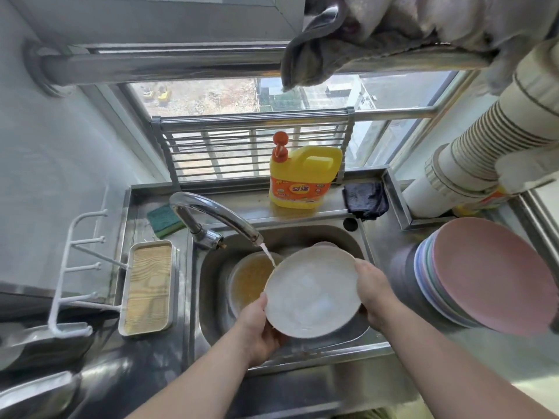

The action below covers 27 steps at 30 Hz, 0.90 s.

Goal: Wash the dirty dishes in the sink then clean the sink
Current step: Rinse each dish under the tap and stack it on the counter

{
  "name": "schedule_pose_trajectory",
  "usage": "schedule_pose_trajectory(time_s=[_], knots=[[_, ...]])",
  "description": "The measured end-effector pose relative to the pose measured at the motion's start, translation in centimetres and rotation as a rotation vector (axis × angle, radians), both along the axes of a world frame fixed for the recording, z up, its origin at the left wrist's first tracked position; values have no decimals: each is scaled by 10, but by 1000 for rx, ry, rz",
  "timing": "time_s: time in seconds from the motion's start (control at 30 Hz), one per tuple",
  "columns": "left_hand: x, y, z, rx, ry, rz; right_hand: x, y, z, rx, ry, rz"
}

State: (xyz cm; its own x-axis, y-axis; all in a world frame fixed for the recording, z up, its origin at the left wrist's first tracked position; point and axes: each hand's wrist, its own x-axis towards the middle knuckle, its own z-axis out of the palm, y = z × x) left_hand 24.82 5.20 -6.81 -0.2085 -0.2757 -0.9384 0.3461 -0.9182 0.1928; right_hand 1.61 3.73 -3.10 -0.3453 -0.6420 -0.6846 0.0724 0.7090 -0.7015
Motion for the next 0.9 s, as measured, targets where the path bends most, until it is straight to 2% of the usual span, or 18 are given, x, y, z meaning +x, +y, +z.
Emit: schedule_pose_trajectory(time_s=[0.13,0.23,0.37,0.53,0.63,0.73,0.8,0.83,0.9], knots=[[13,1,4,114,-2,-20,-2,18,-22,289,-239,-240],[20,-1,1,175,-27,-47,7,25,-31,414,-353,-350],[22,4,-3,202,6,11,13,22,-27,433,-320,-262],[16,14,1,142,55,63,7,9,-15,212,-210,-102],[5,20,3,73,-23,17,-2,6,-11,290,-187,-80],[-5,24,2,27,-143,-45,-20,10,-8,365,-166,63],[-17,23,5,-42,-172,-95,-34,13,3,321,-71,219],[-28,21,9,-102,-170,-135,-44,15,10,282,60,333],[-53,16,18,-256,-190,-200,-65,19,27,203,451,568]])
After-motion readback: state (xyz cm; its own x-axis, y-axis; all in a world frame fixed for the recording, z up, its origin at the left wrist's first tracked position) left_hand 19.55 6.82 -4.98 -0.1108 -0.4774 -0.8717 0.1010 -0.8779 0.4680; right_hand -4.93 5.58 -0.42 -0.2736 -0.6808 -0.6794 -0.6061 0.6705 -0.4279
